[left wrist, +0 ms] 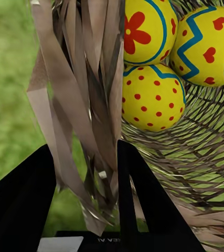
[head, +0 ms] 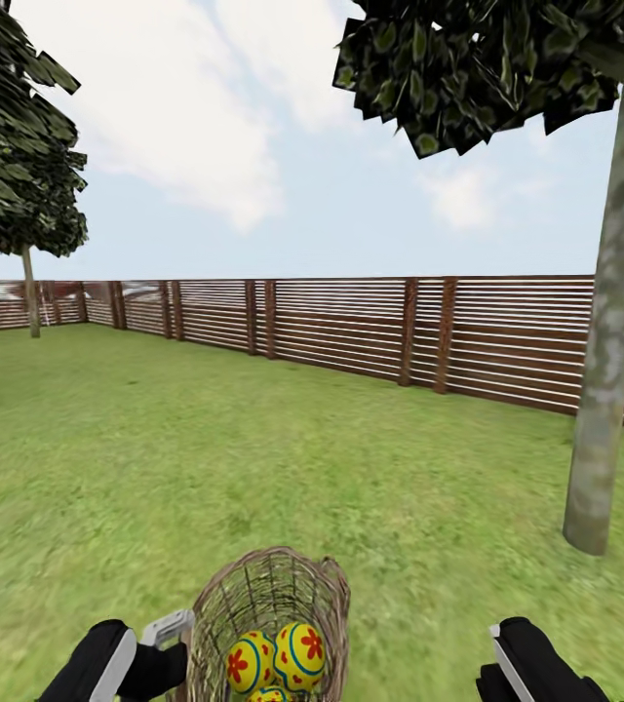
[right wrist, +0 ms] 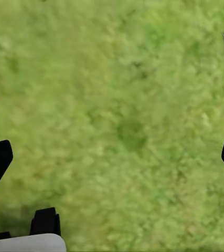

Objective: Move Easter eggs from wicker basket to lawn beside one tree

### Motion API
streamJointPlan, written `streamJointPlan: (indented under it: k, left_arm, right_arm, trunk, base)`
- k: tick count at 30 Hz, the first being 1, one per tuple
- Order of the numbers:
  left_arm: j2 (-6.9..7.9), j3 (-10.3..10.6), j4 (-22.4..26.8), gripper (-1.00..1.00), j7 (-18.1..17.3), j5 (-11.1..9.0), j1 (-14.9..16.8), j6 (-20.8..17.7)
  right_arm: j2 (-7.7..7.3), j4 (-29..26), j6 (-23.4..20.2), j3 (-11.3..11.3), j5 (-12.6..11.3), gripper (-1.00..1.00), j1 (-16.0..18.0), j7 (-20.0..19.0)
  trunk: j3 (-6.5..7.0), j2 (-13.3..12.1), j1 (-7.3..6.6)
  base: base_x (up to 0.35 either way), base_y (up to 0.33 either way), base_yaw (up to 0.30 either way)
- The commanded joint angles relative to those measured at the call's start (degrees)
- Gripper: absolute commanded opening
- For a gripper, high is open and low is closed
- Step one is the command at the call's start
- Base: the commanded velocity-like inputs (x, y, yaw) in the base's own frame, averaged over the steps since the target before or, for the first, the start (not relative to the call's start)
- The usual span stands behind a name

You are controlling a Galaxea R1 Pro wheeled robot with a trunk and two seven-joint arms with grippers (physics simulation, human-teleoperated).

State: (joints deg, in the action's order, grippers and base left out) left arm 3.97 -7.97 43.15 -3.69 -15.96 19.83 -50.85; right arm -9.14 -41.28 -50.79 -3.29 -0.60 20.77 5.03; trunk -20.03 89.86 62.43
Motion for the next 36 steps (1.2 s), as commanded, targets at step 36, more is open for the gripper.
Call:
streamJointPlan:
  k: [36]
  left_arm:
    - [-0.10,-0.11,0.00,-1.00,-0.23,-0.30,0.03,-0.21]
  right_arm:
    - [-0.03,-0.03,-0.35,-0.27,-0.17,1.00,0.06,0.33]
  trunk:
    - [-0.07,0.04,0.04]
  base:
    - [0.334,0.000,-0.213]
